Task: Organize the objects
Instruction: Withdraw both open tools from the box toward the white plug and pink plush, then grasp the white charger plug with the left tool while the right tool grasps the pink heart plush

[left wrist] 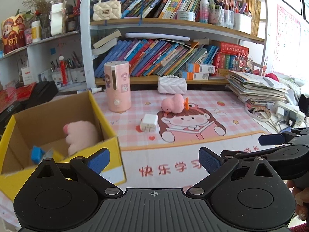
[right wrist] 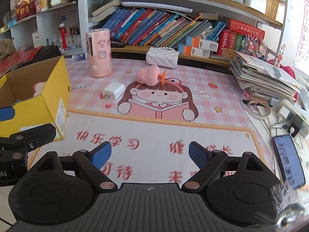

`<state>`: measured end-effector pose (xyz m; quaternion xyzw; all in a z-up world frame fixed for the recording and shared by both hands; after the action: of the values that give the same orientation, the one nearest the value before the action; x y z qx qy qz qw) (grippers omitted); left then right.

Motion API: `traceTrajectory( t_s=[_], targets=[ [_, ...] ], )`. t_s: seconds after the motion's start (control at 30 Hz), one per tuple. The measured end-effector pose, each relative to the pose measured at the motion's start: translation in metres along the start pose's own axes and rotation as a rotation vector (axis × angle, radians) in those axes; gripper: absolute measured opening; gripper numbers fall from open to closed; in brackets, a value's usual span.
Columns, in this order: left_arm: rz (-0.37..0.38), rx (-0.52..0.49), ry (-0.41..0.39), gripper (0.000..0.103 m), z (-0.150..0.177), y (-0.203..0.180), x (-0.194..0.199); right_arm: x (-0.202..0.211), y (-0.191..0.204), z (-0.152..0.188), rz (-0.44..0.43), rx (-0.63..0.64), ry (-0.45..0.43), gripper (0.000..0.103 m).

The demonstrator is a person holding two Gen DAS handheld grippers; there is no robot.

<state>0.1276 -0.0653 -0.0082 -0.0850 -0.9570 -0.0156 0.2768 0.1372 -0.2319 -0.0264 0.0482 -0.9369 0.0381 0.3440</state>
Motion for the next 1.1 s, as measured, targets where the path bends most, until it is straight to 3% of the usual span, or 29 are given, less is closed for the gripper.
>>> traceTrajectory(
  t_s=[0.37, 0.9, 1.1],
  targets=[
    [-0.036, -0.018, 0.022, 0.096, -0.022, -0.029, -0.041, -0.035, -0.039, -0.026, -0.031, -0.016, 0.000, 0.087],
    [-0.158, 0.014, 0.089, 0.060, -0.042, -0.037, -0.107, -0.086, -0.070, -0.076, -0.107, -0.004, -0.069, 0.082],
    [-0.201, 0.046, 0.127, 0.060, -0.047, -0.034, -0.147, -0.113, -0.069, -0.091, -0.134, 0.016, -0.080, 0.080]
  ],
)
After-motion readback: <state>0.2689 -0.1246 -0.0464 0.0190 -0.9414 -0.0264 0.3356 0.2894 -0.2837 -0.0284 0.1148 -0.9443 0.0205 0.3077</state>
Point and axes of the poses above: each gripper's, at about its wrist camera, not at the fingertips, and x roughly against the way its jaws point, y to its left, z to its underside, the point moved 3 cm from there along -x, roughly the way its jaws point, and after that the axes turned 1 degree about x, right-handed, at the moved point
